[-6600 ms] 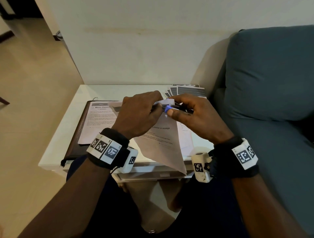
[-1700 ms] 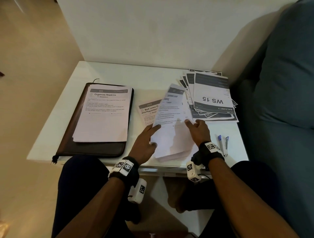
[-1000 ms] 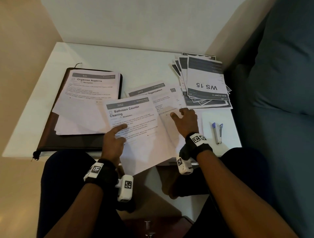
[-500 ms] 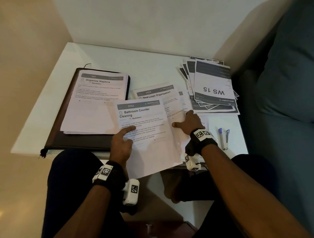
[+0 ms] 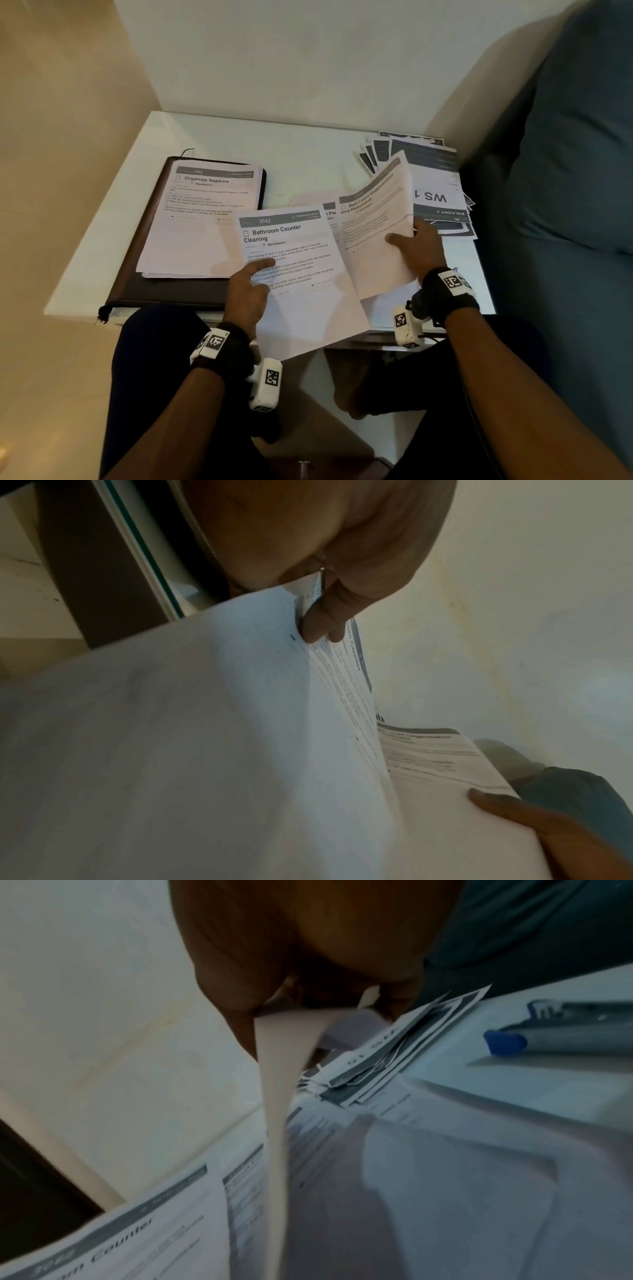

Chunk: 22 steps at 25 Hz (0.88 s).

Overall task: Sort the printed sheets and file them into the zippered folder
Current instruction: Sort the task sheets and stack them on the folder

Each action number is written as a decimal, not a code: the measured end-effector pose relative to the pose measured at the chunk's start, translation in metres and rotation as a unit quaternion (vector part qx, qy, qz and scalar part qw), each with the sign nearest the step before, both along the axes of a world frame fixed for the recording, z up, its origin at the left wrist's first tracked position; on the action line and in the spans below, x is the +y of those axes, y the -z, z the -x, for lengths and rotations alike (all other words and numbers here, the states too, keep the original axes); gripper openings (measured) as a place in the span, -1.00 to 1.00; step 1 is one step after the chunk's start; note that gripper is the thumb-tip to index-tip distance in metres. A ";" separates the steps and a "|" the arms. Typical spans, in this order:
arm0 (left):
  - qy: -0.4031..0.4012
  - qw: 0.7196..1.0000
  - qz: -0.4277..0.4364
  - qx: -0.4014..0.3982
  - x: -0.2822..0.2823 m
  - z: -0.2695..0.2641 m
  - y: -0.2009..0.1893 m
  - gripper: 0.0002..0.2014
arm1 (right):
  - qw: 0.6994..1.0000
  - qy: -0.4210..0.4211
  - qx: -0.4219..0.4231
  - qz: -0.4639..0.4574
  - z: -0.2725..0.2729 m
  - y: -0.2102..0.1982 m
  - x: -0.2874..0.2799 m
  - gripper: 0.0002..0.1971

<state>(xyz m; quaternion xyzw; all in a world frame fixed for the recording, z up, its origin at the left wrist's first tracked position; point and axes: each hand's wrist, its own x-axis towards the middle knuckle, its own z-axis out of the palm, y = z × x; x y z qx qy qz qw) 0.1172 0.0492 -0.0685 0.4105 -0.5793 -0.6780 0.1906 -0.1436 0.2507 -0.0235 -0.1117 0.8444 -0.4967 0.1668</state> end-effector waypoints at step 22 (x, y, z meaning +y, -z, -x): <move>0.058 0.996 0.020 0.067 -0.004 0.029 -0.036 -0.32 | 0.968 -0.032 -0.149 0.198 -0.062 0.005 0.011 -0.69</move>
